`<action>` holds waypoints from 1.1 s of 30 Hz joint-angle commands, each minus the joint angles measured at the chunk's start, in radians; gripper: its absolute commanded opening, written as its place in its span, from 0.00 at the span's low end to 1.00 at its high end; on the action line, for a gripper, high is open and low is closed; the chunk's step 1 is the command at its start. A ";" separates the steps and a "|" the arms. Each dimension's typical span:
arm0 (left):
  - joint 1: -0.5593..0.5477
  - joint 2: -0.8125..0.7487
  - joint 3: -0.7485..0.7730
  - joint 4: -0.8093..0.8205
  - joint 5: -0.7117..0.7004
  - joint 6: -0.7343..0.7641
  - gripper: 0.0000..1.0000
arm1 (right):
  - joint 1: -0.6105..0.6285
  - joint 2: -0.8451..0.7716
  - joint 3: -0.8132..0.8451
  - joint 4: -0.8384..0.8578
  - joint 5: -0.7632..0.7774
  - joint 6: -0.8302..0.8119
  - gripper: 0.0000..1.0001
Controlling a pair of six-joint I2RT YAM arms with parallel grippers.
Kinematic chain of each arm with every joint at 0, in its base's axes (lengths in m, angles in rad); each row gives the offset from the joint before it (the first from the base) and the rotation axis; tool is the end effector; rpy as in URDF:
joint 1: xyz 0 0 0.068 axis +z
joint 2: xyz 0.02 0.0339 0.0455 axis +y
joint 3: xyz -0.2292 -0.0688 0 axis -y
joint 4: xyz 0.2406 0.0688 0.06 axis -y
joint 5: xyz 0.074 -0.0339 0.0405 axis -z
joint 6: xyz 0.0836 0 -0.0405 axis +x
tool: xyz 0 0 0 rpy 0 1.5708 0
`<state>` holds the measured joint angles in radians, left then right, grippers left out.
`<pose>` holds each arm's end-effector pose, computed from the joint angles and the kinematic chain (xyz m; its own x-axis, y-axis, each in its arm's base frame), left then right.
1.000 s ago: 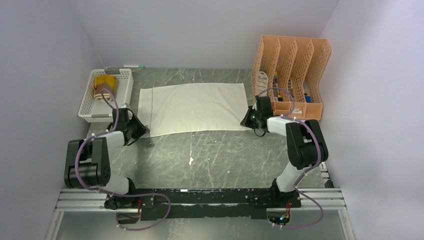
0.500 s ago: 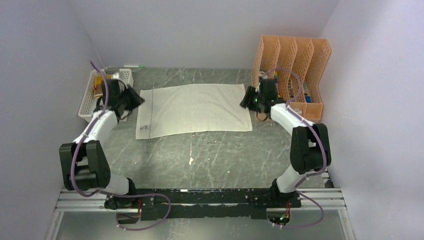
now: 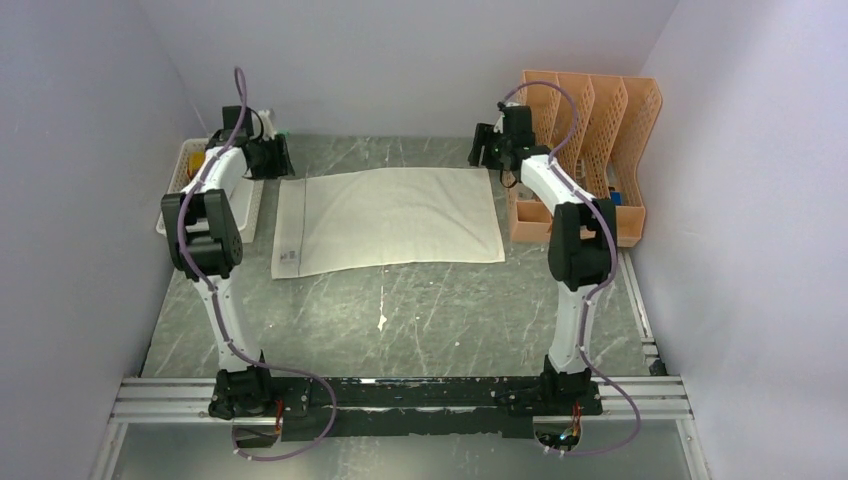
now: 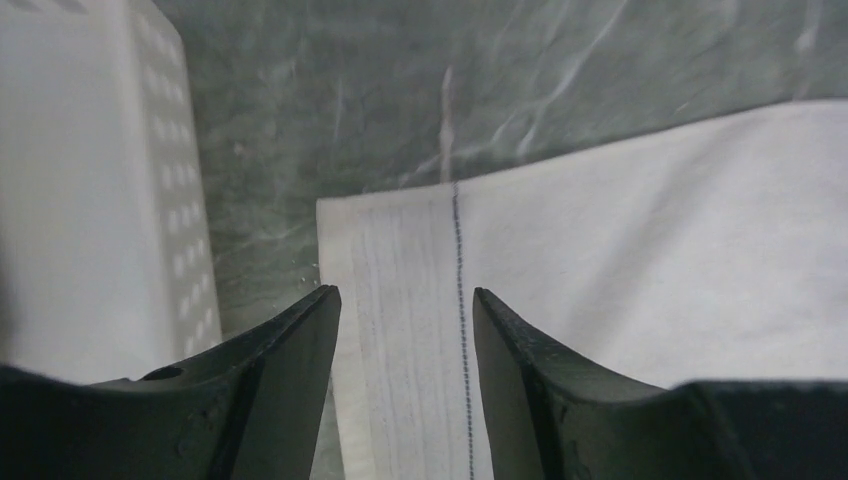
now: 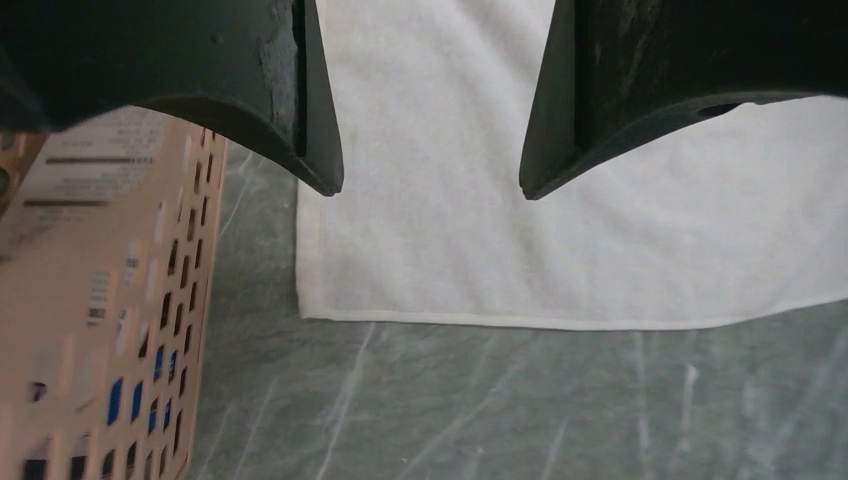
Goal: Roll the towels
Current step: Fold the towel at the center of the board.
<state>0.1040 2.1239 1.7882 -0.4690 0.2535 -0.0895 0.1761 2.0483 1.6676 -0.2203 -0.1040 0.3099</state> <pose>0.4943 0.0305 0.1743 -0.7203 -0.1622 -0.6744 0.0081 0.9702 -0.2420 0.4913 0.0962 0.1945 -0.6091 0.1997 -0.7676 -0.0764 0.9485 0.3074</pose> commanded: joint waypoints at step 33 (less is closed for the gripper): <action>0.013 0.270 0.070 0.104 -0.141 0.050 0.26 | -0.005 0.200 0.197 -0.111 -0.027 -0.116 0.69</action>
<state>0.1070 2.3722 1.9095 -0.4282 0.1265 -0.0448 0.1761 2.2028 1.8297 -0.3202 -0.1452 0.2043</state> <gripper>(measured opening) 0.333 0.684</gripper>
